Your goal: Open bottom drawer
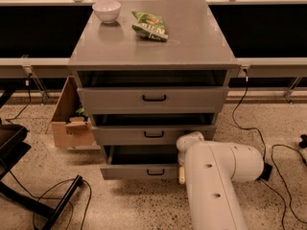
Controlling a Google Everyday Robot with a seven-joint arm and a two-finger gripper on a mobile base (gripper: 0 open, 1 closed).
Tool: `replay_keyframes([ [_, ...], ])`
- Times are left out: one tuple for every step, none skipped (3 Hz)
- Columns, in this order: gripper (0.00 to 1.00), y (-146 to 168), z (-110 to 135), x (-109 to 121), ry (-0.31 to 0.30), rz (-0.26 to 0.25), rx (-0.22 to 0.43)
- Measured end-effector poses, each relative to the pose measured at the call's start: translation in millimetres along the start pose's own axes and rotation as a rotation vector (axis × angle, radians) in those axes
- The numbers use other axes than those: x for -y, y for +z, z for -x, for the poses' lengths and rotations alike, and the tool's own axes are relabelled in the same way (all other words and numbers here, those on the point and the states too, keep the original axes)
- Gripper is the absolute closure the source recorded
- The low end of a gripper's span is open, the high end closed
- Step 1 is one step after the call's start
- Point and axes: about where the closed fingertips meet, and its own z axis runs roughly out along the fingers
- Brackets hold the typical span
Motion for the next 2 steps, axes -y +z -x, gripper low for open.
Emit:
replay_keyframes([
  [0.00, 5, -2, -7, -0.002, 0.016, 0.002],
  [0.18, 12, -22, -52, 0.023, 0.105, -0.013],
])
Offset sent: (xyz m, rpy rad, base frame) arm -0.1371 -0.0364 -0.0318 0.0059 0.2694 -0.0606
